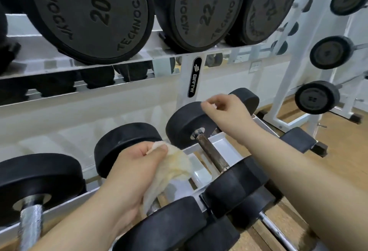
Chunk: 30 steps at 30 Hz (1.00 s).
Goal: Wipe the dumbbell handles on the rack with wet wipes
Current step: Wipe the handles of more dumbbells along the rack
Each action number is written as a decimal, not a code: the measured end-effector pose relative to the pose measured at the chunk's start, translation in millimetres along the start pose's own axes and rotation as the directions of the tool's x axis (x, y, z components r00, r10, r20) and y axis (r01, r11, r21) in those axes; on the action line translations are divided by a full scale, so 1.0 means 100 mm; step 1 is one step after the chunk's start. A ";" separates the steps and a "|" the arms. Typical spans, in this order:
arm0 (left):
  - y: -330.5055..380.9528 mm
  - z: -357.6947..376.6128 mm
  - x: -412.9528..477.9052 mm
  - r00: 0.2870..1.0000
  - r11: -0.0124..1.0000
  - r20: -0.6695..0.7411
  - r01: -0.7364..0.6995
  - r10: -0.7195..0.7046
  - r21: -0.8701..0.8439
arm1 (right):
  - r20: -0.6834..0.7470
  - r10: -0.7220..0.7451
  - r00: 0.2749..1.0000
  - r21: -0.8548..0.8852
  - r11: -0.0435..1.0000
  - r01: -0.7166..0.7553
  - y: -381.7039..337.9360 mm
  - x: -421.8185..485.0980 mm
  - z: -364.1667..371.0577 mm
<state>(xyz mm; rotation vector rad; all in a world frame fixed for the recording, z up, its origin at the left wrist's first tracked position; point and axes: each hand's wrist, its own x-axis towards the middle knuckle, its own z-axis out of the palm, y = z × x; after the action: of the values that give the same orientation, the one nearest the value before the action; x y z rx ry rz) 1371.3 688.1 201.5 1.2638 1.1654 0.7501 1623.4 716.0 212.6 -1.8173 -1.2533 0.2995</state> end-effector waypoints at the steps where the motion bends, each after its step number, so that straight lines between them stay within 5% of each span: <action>1: -0.02 0.10 0.12 1.000 0.997 -0.011 0.001 0.000 0.076 | 0.043 -0.006 0.999 -0.073 0.997 0.010 0.07 0.14 0.04; 4: -0.07 0.40 0.47 1.000 0.955 0.026 -0.008 0.001 0.297 | 0.160 0.016 0.987 -0.057 0.998 -0.007 0.22 0.35 0.19; 7: -0.13 0.74 0.86 0.991 0.929 0.059 0.095 -0.124 0.359 | 0.116 -0.016 0.993 0.085 0.996 0.006 0.45 0.38 0.31; 9: -0.22 0.93 1.12 0.974 0.945 0.045 0.201 -0.220 0.258 | 0.102 -0.026 0.994 0.139 0.990 0.012 0.57 0.40 0.35; 12: -0.34 1.15 1.37 0.922 0.916 0.017 0.385 -0.386 -0.115 | 0.086 -0.045 0.995 0.175 0.984 0.029 0.63 0.43 0.37; 15: -0.42 1.36 1.53 0.917 0.845 0.022 0.376 -0.398 -0.380 | 0.069 -0.057 0.996 0.204 0.978 0.042 0.67 0.47 0.41; 19: -0.53 1.42 1.49 0.917 0.842 0.092 0.393 -0.388 -0.370 | 0.054 -0.050 0.997 0.240 0.970 0.035 0.71 0.51 0.44; 23: -0.64 1.42 1.23 0.867 0.875 0.205 0.478 -0.455 -0.081 | 0.050 -0.052 0.997 0.238 0.971 0.038 0.73 0.53 0.45; 28: -0.43 1.31 1.39 0.882 0.723 0.245 0.471 -0.403 -0.506 | 0.050 -0.049 0.998 0.246 0.969 0.035 0.74 0.51 0.45; 30: -0.38 1.30 1.45 0.896 0.715 0.201 0.439 -0.396 -0.544 | 0.042 -0.059 0.997 0.248 0.968 0.046 0.73 0.52 0.45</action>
<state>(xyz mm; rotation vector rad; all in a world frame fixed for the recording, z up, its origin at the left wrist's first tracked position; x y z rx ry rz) 1530.0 772.5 117.7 0.4762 1.0028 0.6377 1665.6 776.1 144.2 -1.5700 -1.2371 0.4531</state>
